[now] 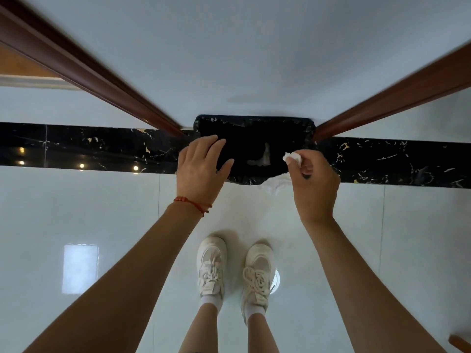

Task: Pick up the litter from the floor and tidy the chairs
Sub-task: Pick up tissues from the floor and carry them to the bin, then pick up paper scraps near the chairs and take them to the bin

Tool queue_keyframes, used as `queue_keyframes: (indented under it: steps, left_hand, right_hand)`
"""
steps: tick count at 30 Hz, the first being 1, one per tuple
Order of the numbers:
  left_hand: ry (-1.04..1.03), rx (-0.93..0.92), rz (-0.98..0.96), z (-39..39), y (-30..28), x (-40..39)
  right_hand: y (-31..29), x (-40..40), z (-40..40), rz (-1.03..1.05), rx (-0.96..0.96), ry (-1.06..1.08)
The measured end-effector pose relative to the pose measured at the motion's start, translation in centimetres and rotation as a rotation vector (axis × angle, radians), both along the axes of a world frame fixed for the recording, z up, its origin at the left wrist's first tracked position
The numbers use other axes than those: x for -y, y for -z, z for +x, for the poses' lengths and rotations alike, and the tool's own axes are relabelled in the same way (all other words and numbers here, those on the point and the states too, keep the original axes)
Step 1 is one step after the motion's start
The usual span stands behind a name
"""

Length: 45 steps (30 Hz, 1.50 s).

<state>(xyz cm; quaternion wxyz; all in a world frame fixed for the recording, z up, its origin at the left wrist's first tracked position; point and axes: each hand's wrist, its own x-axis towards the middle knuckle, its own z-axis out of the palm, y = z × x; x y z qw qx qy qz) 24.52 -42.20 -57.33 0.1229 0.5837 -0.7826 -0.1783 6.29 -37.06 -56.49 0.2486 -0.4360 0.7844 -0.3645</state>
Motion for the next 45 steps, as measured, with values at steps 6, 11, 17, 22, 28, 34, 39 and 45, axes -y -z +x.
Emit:
queue_keyframes:
  steps: [6, 11, 17, 22, 28, 34, 39, 45]
  left_hand:
    - [-0.024, 0.042, -0.030, 2.6, -0.5, -2.7]
    - [-0.019, 0.029, -0.045, 2.8, -0.6, -2.9]
    - [0.011, 0.057, 0.025, 2.9, -1.1, -2.5]
    - [0.033, 0.100, 0.082, 3.1, -4.1, -1.9]
    - [0.149, 0.176, 0.122, 2.9, -10.4, -1.5]
    - [0.310, 0.201, 0.109, 2.4, -18.8, -1.6]
    - [0.436, 0.193, 0.116, 0.3, -26.5, -2.4]
    - [0.610, 0.188, 0.113, -4.1, -34.2, -4.8]
  right_hand:
    - [1.2, 3.5, 1.9, -0.083, -0.004, 0.004]
    - [2.6, 5.4, 2.9, -0.035, 0.001, 0.003]
    - [2.0, 4.7, 2.5, 0.105, -0.126, -0.078]
    - [-1.9, 1.8, 1.6, 0.165, -0.223, -0.151]
    - [-8.1, -2.5, 0.1, 0.306, -0.333, -0.186]
    - [-16.7, -7.0, -1.3, 0.349, -0.416, -0.092]
    - [-24.5, -11.2, -1.5, 0.343, -0.401, 0.078]
    - [-31.4, -17.5, -3.2, 0.401, -0.353, 0.306]
